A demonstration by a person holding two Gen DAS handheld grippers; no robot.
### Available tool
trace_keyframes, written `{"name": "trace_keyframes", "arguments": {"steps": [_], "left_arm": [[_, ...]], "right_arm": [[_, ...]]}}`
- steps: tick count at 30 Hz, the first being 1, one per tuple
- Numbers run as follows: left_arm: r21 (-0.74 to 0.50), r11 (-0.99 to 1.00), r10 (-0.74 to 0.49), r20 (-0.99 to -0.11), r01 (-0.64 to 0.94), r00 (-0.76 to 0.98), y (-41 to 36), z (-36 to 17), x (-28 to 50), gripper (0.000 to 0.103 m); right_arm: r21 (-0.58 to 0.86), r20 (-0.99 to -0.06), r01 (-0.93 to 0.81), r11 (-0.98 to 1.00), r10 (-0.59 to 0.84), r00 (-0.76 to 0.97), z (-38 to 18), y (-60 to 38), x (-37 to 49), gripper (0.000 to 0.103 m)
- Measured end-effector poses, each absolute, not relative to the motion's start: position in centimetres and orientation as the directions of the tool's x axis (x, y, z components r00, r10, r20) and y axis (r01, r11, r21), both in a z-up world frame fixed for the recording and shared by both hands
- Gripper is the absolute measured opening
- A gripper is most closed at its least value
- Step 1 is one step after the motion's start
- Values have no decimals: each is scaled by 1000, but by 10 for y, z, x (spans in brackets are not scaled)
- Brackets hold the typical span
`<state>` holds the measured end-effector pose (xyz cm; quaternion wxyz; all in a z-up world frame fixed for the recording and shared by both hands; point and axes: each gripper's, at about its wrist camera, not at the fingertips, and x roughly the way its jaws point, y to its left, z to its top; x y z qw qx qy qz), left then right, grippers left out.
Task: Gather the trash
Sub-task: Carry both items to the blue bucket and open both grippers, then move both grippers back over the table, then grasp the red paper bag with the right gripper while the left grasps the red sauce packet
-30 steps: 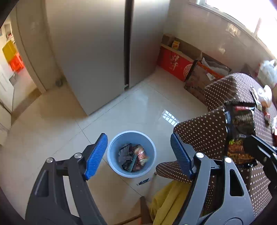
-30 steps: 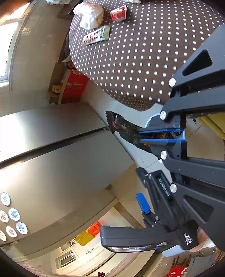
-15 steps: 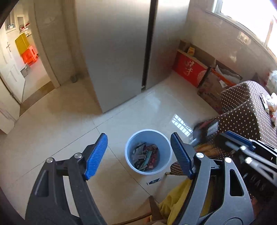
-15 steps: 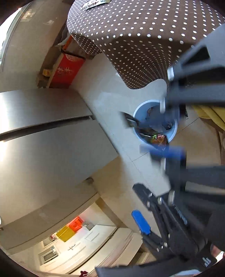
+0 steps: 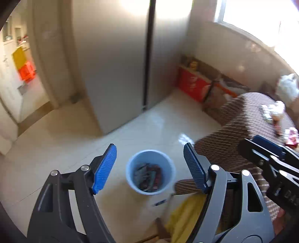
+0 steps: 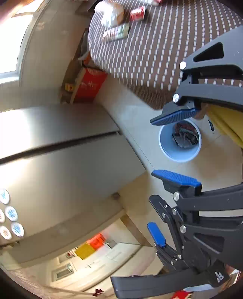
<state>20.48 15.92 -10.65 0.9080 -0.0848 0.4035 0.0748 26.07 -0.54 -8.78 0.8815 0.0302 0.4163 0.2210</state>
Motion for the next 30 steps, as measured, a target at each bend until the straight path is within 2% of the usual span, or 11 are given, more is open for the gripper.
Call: {"name": "trace_keyframes", "arguments": {"steps": [14, 19, 30], "left_arm": [[-91, 996, -64, -708, 0, 703, 45, -79, 215, 71], [-87, 994, -105, -710, 61, 697, 8, -74, 221, 71], [-129, 984, -180, -737, 125, 652, -44, -74, 243, 71]], "right_arm": [[258, -693, -84, 963, 245, 678, -71, -166, 257, 49], [303, -710, 38, 952, 199, 676, -77, -233, 262, 49], [308, -772, 230, 923, 101, 628, -107, -293, 293, 49]]}}
